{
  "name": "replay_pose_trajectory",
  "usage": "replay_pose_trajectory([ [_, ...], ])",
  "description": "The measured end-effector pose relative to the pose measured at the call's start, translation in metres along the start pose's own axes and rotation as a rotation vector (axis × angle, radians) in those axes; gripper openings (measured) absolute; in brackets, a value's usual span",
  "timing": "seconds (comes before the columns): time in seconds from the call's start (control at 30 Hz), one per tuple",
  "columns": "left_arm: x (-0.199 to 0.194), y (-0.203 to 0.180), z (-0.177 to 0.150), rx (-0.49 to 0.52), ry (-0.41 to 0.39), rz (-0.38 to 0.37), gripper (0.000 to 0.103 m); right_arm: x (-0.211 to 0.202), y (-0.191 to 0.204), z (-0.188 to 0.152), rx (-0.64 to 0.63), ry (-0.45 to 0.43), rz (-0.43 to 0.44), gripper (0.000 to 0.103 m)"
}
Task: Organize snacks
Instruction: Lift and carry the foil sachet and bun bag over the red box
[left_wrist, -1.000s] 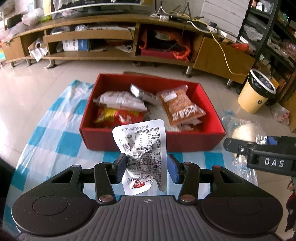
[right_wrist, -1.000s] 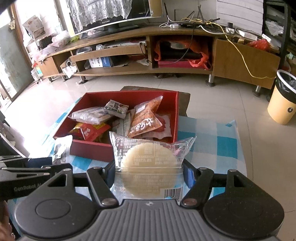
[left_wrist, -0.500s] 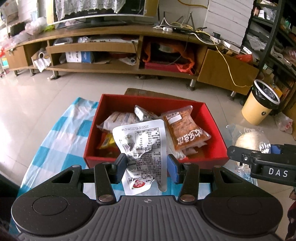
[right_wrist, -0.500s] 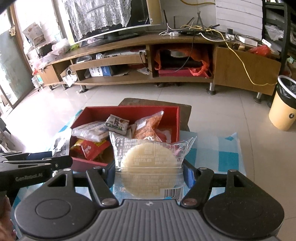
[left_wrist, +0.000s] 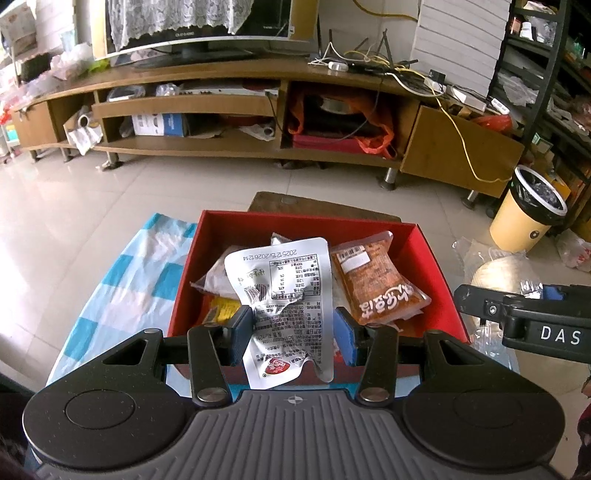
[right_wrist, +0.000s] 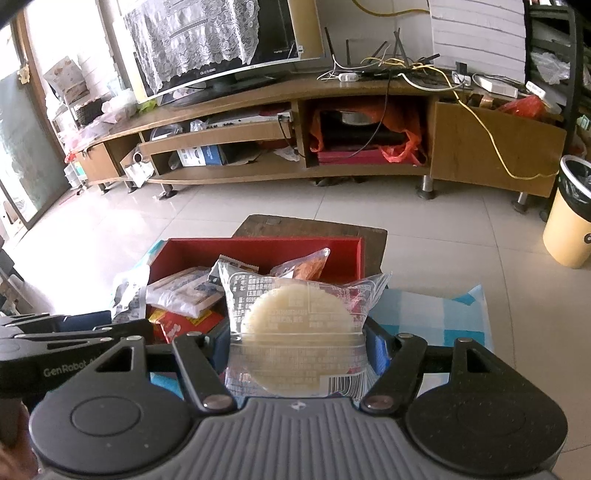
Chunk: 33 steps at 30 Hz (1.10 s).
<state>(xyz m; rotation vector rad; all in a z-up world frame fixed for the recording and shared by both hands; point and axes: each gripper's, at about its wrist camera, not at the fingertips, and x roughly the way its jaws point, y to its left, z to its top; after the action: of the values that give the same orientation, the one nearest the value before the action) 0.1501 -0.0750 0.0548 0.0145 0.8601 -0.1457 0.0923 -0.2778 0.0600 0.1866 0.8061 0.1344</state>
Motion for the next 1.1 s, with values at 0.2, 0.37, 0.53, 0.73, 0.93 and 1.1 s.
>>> replay_pose_trajectory([
  [0.2, 0.007, 0.0, 0.007, 0.001, -0.003, 0.007, 0.056, 0.006, -0.002, 0.005, 0.003, 0.002, -0.005, 0.067],
  [0.37, 0.013, 0.0, 0.013, 0.001, -0.003, 0.016, 0.056, 0.013, -0.006, 0.009, 0.009, 0.007, -0.011, 0.067],
  [0.53, 0.019, -0.001, 0.017, 0.004, 0.0, 0.025, 0.056, 0.022, -0.009, 0.014, 0.018, 0.014, -0.015, 0.067],
  [0.73, 0.028, -0.003, 0.021, 0.013, 0.008, 0.037, 0.056, 0.036, -0.011, 0.017, 0.021, 0.034, -0.022, 0.067],
  [0.93, 0.038, -0.005, 0.023, 0.022, 0.018, 0.044, 0.056, 0.052, -0.012, 0.02, 0.014, 0.061, -0.035, 0.067],
  [1.1, 0.043, -0.009, 0.023, 0.04, 0.017, 0.054, 0.054, 0.062, -0.01, 0.02, 0.003, 0.078, -0.035, 0.067],
])
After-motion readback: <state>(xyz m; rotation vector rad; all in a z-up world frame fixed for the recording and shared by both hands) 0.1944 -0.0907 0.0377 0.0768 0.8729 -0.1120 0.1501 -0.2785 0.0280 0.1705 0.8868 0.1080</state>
